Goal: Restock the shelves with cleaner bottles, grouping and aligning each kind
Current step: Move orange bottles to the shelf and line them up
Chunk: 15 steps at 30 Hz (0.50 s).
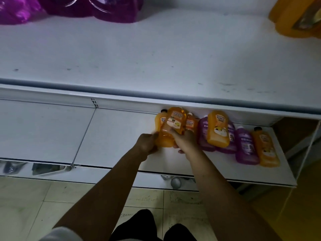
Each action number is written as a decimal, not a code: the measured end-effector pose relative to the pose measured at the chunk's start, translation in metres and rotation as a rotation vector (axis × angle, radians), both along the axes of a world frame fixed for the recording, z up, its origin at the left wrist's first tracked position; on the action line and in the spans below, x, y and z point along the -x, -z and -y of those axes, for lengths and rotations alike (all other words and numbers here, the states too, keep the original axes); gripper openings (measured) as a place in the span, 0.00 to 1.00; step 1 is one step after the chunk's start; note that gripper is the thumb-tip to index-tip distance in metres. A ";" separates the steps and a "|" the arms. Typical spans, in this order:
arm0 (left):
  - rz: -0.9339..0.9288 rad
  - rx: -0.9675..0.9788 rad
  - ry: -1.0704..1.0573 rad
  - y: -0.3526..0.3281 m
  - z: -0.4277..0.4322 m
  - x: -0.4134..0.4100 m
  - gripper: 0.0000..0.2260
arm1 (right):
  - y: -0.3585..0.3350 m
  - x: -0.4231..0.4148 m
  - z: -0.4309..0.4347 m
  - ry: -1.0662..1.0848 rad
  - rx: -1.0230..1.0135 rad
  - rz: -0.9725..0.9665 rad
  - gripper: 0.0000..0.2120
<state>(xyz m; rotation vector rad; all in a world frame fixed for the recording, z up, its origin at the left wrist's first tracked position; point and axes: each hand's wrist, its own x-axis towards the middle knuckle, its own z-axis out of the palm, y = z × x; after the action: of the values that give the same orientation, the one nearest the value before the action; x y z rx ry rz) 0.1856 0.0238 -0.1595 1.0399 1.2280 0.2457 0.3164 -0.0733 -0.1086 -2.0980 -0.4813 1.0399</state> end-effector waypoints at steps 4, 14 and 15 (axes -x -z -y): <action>-0.090 -0.093 0.049 0.003 0.007 -0.006 0.19 | -0.001 -0.012 -0.003 0.045 0.008 -0.120 0.24; 0.021 0.012 -0.049 -0.005 0.014 0.001 0.19 | -0.014 -0.025 0.015 0.360 -0.290 -0.723 0.15; 0.081 0.084 -0.086 -0.008 0.014 0.007 0.20 | -0.017 -0.026 0.018 0.384 -0.301 -0.784 0.17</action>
<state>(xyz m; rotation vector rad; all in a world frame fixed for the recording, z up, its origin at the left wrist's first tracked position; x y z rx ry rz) 0.1784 0.0098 -0.1513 0.8979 1.2008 0.2975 0.3428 -0.0914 -0.0911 -1.3010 0.1477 1.3390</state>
